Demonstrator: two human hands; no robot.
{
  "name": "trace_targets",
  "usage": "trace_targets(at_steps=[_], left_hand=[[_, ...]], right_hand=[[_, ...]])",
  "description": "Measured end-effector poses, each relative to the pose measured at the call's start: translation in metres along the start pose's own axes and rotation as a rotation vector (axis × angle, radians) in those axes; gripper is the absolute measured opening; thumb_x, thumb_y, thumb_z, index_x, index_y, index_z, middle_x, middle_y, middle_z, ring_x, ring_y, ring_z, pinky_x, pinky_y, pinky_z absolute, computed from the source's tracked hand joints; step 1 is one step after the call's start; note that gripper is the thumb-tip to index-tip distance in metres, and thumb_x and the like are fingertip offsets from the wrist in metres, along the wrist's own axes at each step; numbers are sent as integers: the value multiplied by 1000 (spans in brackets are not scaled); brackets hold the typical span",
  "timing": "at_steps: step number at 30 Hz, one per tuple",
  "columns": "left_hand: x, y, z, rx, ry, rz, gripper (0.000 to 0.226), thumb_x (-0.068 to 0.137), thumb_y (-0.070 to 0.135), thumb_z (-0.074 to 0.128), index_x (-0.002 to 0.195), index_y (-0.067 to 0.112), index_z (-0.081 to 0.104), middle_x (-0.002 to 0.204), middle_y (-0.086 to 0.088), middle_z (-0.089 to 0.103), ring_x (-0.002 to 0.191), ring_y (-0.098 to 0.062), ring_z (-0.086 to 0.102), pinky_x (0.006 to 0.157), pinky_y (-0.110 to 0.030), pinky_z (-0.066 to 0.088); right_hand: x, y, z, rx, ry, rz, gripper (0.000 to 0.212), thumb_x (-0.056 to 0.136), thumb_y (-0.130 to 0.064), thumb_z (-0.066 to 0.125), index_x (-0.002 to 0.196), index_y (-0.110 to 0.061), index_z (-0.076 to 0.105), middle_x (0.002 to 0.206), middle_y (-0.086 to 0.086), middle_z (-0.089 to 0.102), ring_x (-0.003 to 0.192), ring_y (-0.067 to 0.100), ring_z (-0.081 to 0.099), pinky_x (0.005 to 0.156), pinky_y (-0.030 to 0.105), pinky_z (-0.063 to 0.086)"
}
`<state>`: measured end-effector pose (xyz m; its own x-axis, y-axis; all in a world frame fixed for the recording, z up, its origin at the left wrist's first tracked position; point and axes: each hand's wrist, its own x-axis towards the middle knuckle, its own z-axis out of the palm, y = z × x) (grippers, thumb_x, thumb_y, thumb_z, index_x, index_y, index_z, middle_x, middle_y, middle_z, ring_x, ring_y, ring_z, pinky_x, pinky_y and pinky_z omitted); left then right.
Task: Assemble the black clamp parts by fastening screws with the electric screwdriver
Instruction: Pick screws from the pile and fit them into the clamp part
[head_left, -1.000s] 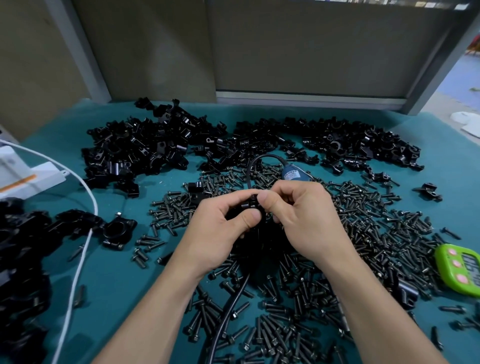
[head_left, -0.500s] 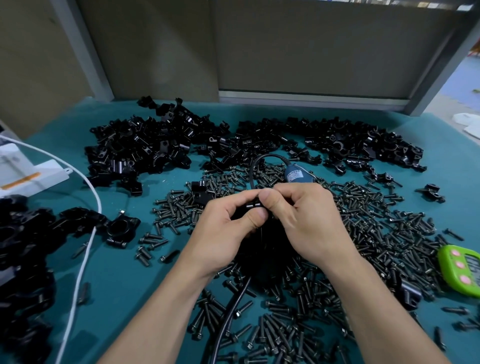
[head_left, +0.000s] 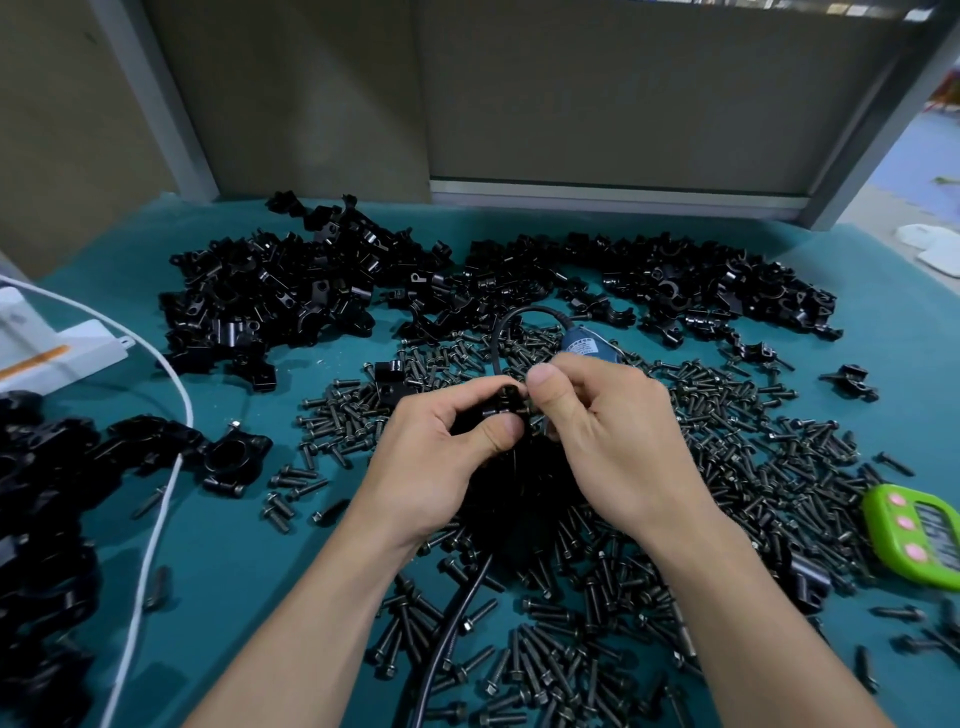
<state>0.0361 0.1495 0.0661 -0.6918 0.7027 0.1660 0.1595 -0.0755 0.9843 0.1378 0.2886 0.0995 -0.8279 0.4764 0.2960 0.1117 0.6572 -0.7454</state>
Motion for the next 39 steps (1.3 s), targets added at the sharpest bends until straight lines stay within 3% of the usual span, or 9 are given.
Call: trace_targets(at_steps=[3, 6, 13, 16, 20, 26, 30, 35, 39], left_hand=[[1, 1, -1, -13, 39, -5, 40, 93, 15, 77, 100, 54, 78, 100, 9, 81, 92, -11, 78, 82, -27, 62], [1, 3, -2, -28, 46, 3, 45, 93, 13, 76, 96, 58, 77, 103, 15, 80, 97, -5, 76, 80, -17, 58], [-1, 1, -1, 92, 48, 7, 39, 90, 22, 81, 112, 53, 71, 119, 20, 75, 114, 4, 68, 101, -25, 54], [-1, 2, 0, 44, 46, 21, 29, 89, 31, 80, 110, 51, 74, 110, 16, 79, 99, 1, 72, 89, -25, 58], [-1, 2, 2, 6, 45, 3, 28, 81, 46, 82, 107, 52, 74, 111, 14, 79, 103, -3, 73, 95, -35, 56], [-2, 3, 3, 6, 35, 42, 37, 85, 29, 76, 102, 62, 74, 104, 15, 80, 95, -2, 74, 83, -21, 57], [-2, 3, 0, 45, 42, 59, 51, 93, 12, 77, 98, 62, 74, 104, 24, 78, 99, 3, 73, 80, -10, 53], [-1, -1, -1, 72, 79, 9, 35, 91, 19, 79, 113, 45, 73, 104, 20, 79, 97, 3, 74, 81, -13, 55], [-2, 0, 1, 47, 41, -6, 33, 93, 16, 78, 110, 45, 76, 103, 14, 80, 93, -4, 76, 79, -18, 56]], right_hand=[[0, -1, -5, 24, -60, -22, 13, 97, -24, 65, 85, -28, 65, 70, -5, 65, 63, 13, 58, 58, 25, 45], [0, -2, -4, 16, -93, -60, 14, 96, -20, 67, 86, -29, 65, 72, -4, 64, 65, 13, 56, 58, 21, 44], [0, -3, 4, -88, -51, -37, 29, 103, -28, 56, 75, -22, 57, 62, -13, 55, 54, 7, 45, 51, 21, 36], [2, -6, -4, -25, -84, -32, 24, 101, -32, 60, 78, -25, 63, 65, -8, 62, 56, 8, 51, 51, 23, 39], [-2, -6, -14, -17, -174, -63, 13, 98, -28, 66, 85, -30, 66, 73, -5, 64, 65, 11, 56, 59, 23, 44], [-4, -6, 4, -163, -39, -45, 40, 104, -37, 49, 67, -23, 47, 56, -10, 50, 56, 8, 47, 51, 22, 34], [-4, -4, 6, -144, -51, -2, 43, 106, -43, 44, 68, -23, 52, 56, -11, 56, 56, 8, 50, 53, 24, 38], [-5, -1, -6, -36, -159, -52, 15, 104, -26, 58, 89, -28, 59, 67, 3, 63, 60, 20, 54, 56, 36, 44], [-3, -2, -1, -109, -109, -43, 40, 105, -37, 51, 68, -22, 49, 54, -8, 50, 52, 11, 44, 48, 27, 35]])
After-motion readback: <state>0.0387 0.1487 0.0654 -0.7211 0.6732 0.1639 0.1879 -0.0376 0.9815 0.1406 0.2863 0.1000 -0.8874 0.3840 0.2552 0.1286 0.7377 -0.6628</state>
